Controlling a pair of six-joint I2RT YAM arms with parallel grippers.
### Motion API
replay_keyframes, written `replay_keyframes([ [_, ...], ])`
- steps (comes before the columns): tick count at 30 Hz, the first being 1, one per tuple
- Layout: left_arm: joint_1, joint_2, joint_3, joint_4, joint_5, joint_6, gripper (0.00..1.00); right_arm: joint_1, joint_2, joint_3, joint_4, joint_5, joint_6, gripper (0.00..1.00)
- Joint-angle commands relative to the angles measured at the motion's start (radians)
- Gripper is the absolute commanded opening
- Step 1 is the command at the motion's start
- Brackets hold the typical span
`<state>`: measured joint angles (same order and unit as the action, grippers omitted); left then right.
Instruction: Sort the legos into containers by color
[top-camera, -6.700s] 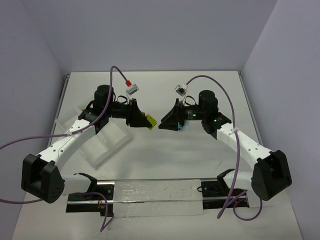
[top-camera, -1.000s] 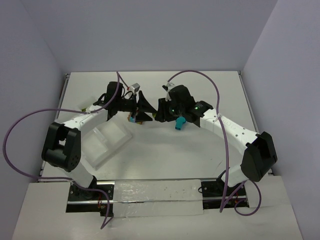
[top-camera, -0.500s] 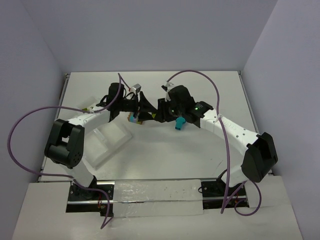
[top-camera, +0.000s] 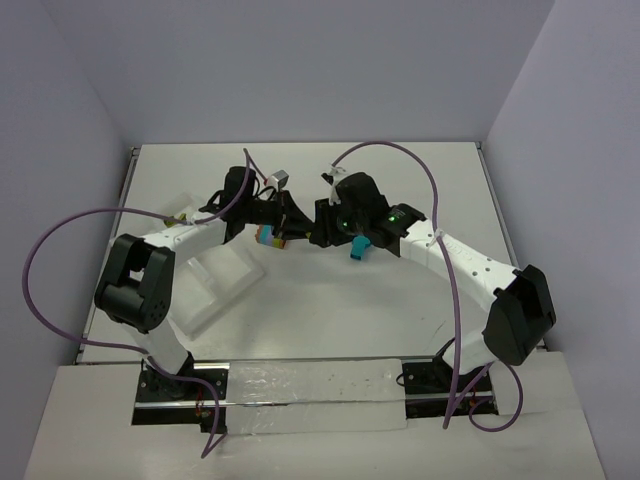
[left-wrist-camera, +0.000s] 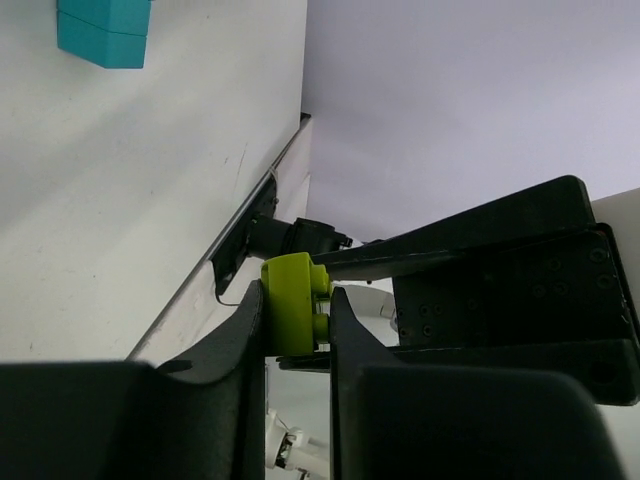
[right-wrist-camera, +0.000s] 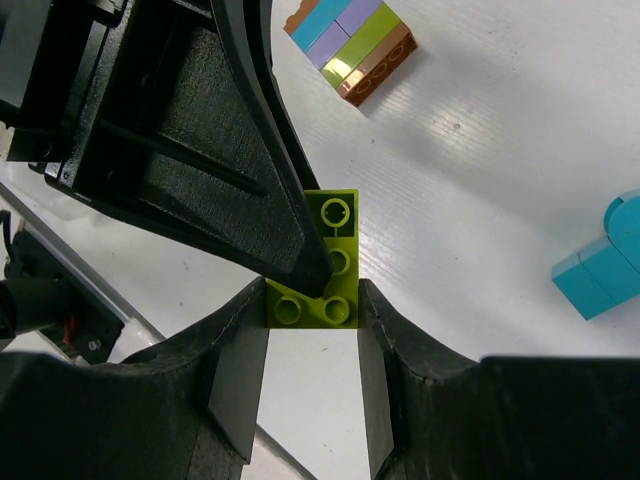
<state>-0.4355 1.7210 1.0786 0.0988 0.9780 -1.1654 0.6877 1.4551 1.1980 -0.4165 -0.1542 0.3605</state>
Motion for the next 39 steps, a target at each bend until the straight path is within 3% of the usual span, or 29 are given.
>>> replay_keyframes([
  [1,0.0,-0.019,0.066,-0.057,-0.024,0.072,0.0,0.005,-0.029,0.015,0.036,0.036,0.016,0.46],
  [2,0.005,-0.021,0.086,-0.121,-0.042,0.11,0.0,0.004,-0.029,0.02,0.027,0.05,0.017,0.64],
  [3,0.011,-0.022,0.108,-0.22,-0.065,0.169,0.0,0.004,-0.031,0.026,0.018,0.07,0.018,0.76],
  [4,0.019,-0.023,0.131,-0.253,-0.094,0.189,0.0,0.004,-0.035,0.03,0.009,0.091,0.02,0.83],
  [7,0.068,-0.023,0.235,-0.478,-0.229,0.357,0.0,0.005,-0.072,0.027,-0.015,0.154,0.031,0.94],
  [14,0.283,-0.043,0.474,-0.873,-0.587,0.559,0.0,0.001,-0.159,-0.003,-0.025,0.3,0.011,0.97],
  [21,0.426,-0.09,0.479,-0.913,-1.14,0.524,0.0,-0.005,-0.144,-0.027,-0.018,0.295,0.018,0.97],
  [24,0.492,-0.089,0.423,-0.837,-1.191,0.5,0.0,-0.007,-0.134,-0.026,-0.013,0.288,0.018,0.97],
  [32,0.506,-0.013,0.423,-0.791,-1.281,0.479,0.02,-0.012,-0.126,-0.008,-0.034,0.281,0.005,0.98],
  [35,0.508,0.034,0.447,-0.802,-1.28,0.472,0.26,-0.016,-0.122,-0.009,-0.038,0.28,0.003,0.98],
  [37,0.508,0.037,0.43,-0.78,-1.256,0.476,0.59,-0.017,-0.121,-0.01,-0.042,0.285,0.002,0.98],
  [39,0.506,0.038,0.422,-0.767,-1.238,0.484,0.69,-0.023,-0.119,-0.012,-0.041,0.288,0.005,0.98],
])
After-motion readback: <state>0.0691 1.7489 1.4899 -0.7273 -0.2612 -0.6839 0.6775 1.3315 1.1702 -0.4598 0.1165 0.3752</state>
